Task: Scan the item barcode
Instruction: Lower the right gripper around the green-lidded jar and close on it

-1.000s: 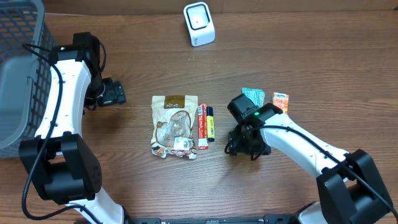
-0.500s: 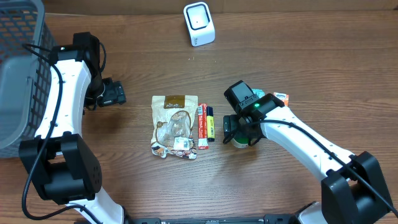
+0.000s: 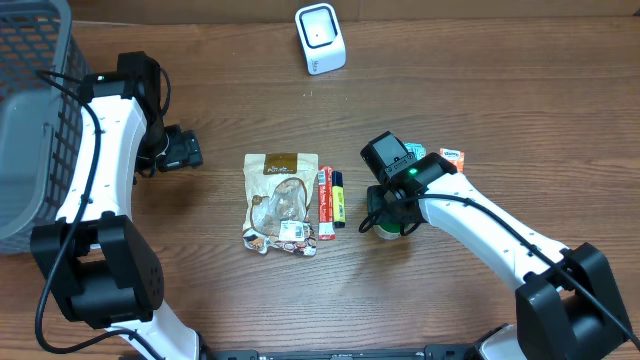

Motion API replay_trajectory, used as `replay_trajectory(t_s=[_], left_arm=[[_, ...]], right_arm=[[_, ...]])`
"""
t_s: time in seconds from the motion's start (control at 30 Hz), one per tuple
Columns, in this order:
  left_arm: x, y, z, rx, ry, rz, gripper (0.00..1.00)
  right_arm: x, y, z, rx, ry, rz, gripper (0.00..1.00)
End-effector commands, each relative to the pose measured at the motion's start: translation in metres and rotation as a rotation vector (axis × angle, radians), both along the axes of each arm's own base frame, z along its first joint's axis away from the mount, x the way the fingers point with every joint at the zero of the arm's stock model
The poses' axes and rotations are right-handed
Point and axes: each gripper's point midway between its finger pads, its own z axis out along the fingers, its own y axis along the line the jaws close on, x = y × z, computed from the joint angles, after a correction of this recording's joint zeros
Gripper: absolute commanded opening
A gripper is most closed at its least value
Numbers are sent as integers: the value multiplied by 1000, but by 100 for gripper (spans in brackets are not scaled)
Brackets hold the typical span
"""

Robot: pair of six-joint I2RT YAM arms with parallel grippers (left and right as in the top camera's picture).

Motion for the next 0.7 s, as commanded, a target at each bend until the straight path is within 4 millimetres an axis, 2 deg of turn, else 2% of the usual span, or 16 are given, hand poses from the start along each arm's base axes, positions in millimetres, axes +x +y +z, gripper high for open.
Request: replay_trajectory(t_s=[0.0, 0.23, 0.43, 0.6, 0.67], left_arm=[[3, -3, 1, -4, -1, -26, 100], [3, -3, 1, -4, -1, -26, 100], [3, -3, 1, -4, -1, -27, 100], [3, -3, 1, -5, -1, -26, 100], [3, -3, 1, -4, -1, -26, 100]], right_arm=[[-8, -3, -4, -5, 37, -3, 60], [-27, 4, -6, 48, 127, 3, 61], [-28, 4, -6, 50, 135, 3, 65], [-28, 3, -6, 43, 131, 3, 75], [-28, 3, -6, 43, 130, 3, 85]])
